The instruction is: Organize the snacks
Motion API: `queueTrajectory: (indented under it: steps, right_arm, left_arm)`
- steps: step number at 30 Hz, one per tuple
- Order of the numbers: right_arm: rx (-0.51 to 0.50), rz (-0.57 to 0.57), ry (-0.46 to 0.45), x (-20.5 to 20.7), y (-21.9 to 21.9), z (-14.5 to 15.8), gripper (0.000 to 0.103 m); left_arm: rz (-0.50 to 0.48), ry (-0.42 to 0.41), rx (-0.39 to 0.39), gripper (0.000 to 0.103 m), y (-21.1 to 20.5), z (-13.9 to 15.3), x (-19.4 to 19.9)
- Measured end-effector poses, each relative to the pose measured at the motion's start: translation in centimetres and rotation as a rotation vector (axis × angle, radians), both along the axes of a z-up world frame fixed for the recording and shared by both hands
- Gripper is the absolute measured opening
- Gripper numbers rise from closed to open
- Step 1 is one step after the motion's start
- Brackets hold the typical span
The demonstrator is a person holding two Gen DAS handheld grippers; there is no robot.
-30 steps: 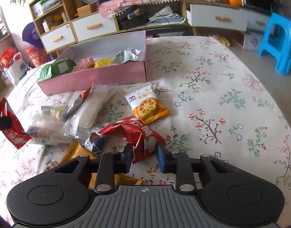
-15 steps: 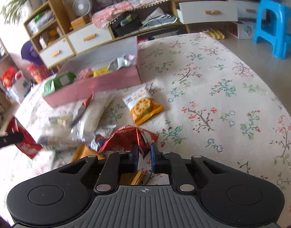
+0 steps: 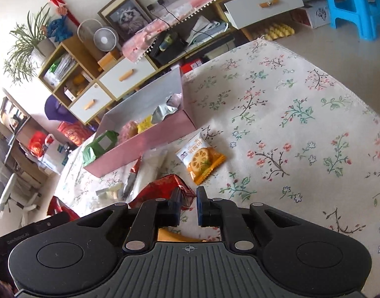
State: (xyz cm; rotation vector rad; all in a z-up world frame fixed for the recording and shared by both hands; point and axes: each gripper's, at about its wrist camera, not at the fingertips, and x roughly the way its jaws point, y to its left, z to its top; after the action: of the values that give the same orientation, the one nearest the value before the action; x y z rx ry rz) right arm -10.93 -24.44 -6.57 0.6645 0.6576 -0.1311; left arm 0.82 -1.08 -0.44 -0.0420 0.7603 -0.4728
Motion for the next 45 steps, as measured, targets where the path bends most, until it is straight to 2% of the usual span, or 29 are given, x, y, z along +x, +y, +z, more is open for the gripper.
queueTrajectory:
  steps: [6,14,17,21,26,29,31,32,33,36,38,40,41,43,44,45]
  right_arm:
    - [-0.025,0.019,-0.011,0.3,0.4,0.3,0.011]
    - [-0.062,0.031,-0.078,1.6,0.1,2.6,0.011]
    - [-0.072,0.032,-0.071,3.1,-0.1,2.8,0.011]
    - [-0.088,0.047,-0.107,5.2,0.0,4.0,0.011]
    - [-0.107,0.068,-0.148,8.9,0.1,5.9,0.011]
    - [-0.127,0.083,-0.162,10.4,0.3,6.5,0.011]
    - [-0.149,0.085,-0.165,10.7,0.6,6.7,0.011]
    - [-0.149,0.085,-0.170,10.6,0.6,6.7,0.011]
    - [-0.140,0.083,-0.172,10.5,0.5,6.5,0.011]
    - [-0.112,0.071,-0.163,10.0,0.3,5.6,0.011]
    - [-0.109,0.073,-0.152,9.8,0.3,5.2,0.011]
    - [-0.105,0.068,-0.146,9.7,0.2,5.1,0.011]
    - [-0.101,0.065,-0.148,9.6,0.0,5.1,0.011]
    - [-0.096,0.064,-0.154,9.4,-0.1,5.2,0.011]
    - [-0.099,0.064,-0.156,9.3,-0.1,5.2,0.011]
    - [-0.101,0.064,-0.157,9.2,-0.1,5.3,0.011]
  left_arm:
    - [0.001,0.014,-0.003,0.034,-0.1,0.0,0.7]
    - [-0.032,-0.005,-0.020,0.034,-1.2,1.4,2.0]
    - [-0.032,0.003,-0.034,0.027,-1.9,1.7,3.2]
    - [-0.053,-0.026,-0.055,0.025,-3.3,2.8,4.9]
    - [-0.057,0.022,-0.073,0.016,-4.4,3.2,7.6]
    - [-0.040,0.043,-0.034,0.017,-4.2,2.5,7.8]
    - [0.000,0.050,0.019,0.034,-3.7,1.2,7.3]
    - [0.004,0.065,0.027,0.060,-3.6,0.5,7.3]
    - [0.002,0.085,0.015,0.076,-3.6,-0.3,7.3]
    - [0.025,0.135,0.010,0.076,-4.2,-1.8,8.0]
    - [0.031,0.109,0.027,0.079,-4.8,-2.2,8.6]
    - [0.039,0.112,0.075,0.075,-5.9,-3.1,9.4]
    - [0.048,0.121,0.089,0.068,-6.1,-3.4,9.8]
    - [0.042,0.136,0.027,0.050,-5.9,-3.6,10.2]
    - [0.042,0.144,-0.004,0.044,-5.8,-3.5,10.2]
    - [0.053,0.137,0.004,0.043,-5.8,-3.3,10.1]
